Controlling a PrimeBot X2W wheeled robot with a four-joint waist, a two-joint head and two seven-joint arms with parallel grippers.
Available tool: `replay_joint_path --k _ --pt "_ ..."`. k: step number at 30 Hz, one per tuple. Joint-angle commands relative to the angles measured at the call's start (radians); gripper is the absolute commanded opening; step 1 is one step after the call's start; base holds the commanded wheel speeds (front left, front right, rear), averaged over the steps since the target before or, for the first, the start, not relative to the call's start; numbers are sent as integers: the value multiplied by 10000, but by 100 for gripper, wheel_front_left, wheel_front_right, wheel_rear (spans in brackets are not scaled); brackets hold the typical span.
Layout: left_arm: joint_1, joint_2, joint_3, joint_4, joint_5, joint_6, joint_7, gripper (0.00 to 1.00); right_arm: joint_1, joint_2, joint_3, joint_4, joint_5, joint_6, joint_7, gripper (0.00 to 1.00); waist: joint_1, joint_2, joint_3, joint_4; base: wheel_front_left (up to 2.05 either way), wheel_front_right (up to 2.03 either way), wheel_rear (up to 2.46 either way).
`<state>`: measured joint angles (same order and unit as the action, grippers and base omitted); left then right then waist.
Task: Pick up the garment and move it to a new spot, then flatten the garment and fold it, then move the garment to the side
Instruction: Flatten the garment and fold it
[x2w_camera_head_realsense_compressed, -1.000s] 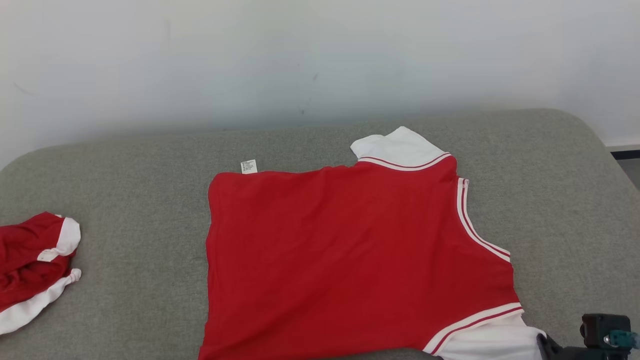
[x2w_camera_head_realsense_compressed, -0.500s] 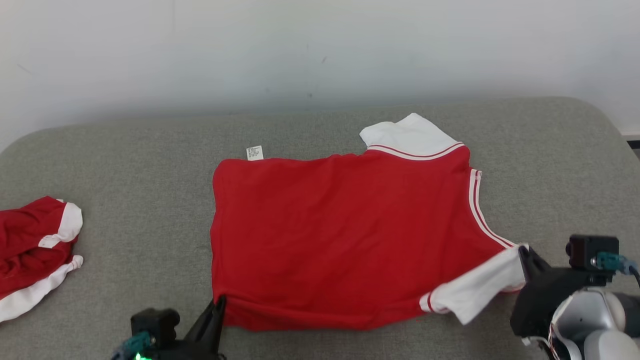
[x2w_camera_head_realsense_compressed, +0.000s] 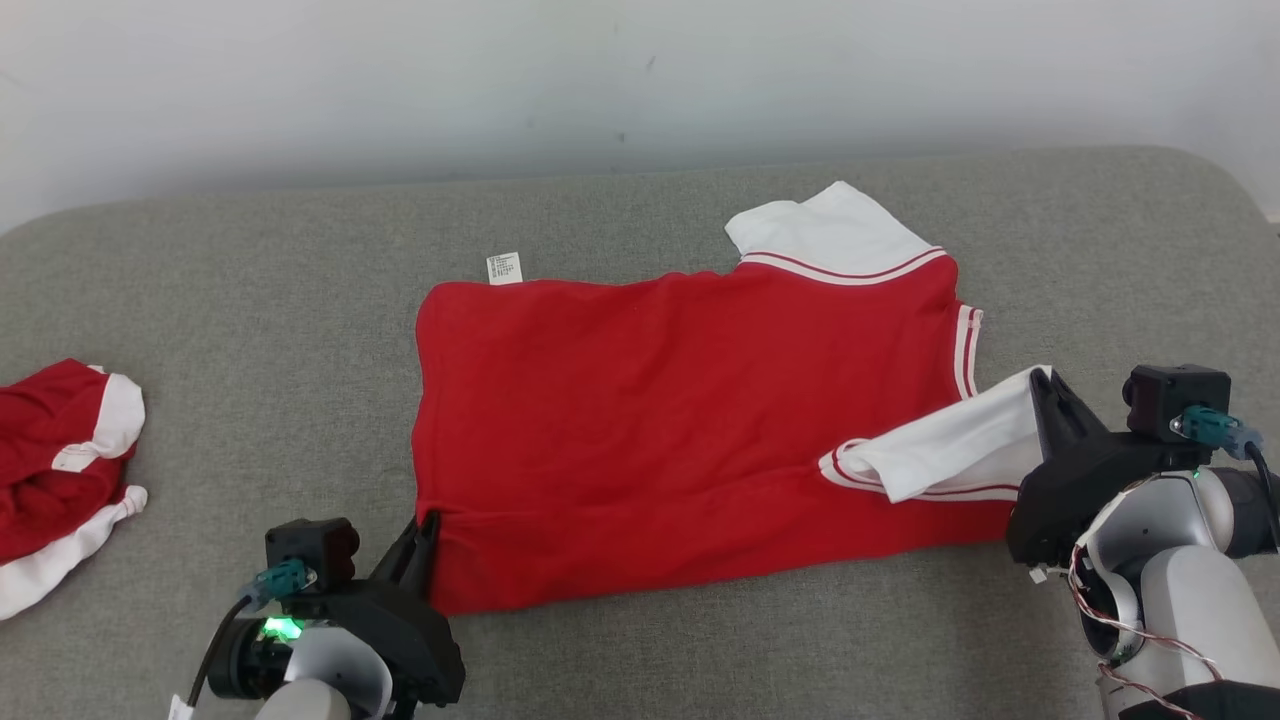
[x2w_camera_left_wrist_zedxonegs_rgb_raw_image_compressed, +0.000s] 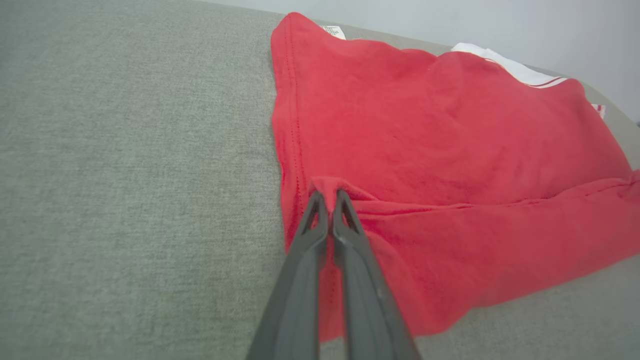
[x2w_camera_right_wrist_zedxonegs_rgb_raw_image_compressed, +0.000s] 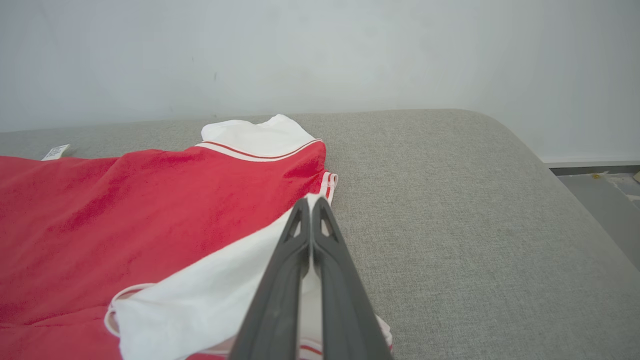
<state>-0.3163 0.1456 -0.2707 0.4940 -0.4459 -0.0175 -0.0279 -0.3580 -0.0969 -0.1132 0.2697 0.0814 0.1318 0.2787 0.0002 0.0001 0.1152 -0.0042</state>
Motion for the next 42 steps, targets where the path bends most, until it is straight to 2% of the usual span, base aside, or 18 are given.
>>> replay_joint_path --k 1,9,17,18,19,30,33,42 --pt "-208 -6 34 67 33 52 -70 0 -184 -83 20 102 -42 -24 -180 0 -2 -1 125 -3 0 0 0" --pt "-776 3 8 465 27 47 -248 0 -906 -358 167 852 -16 -25 -760 0 -2 -1 383 73 0 0 0" --pt "-1230 -1 -129 831 61 -28 -342 0 -1120 -347 29 1497 -115 -24 -1046 0 -2 -1 496 156 0 0 0" --pt "-1272 -7 -133 878 67 -10 -356 21 -1136 -315 74 1525 -100 -24 -1128 22 -2 -1 499 152 0 0 0" --pt "-1322 -3 -137 892 110 45 -443 100 -1173 -289 102 1544 -56 -24 -1253 100 -2 -1 500 148 0 0 0" --pt "-795 187 -329 917 465 338 -1166 100 -995 -308 191 1664 321 -24 -2091 100 -2 -1 79 108 0 0 0" --pt "-538 233 -402 825 524 368 -1242 100 -742 -390 85 1644 315 -24 -1879 100 -2 -1 -29 107 0 0 0" --pt "317 204 -784 629 693 733 -980 100 134 -603 -500 1478 107 -24 -304 100 -2 -1 -43 42 0 0 0"
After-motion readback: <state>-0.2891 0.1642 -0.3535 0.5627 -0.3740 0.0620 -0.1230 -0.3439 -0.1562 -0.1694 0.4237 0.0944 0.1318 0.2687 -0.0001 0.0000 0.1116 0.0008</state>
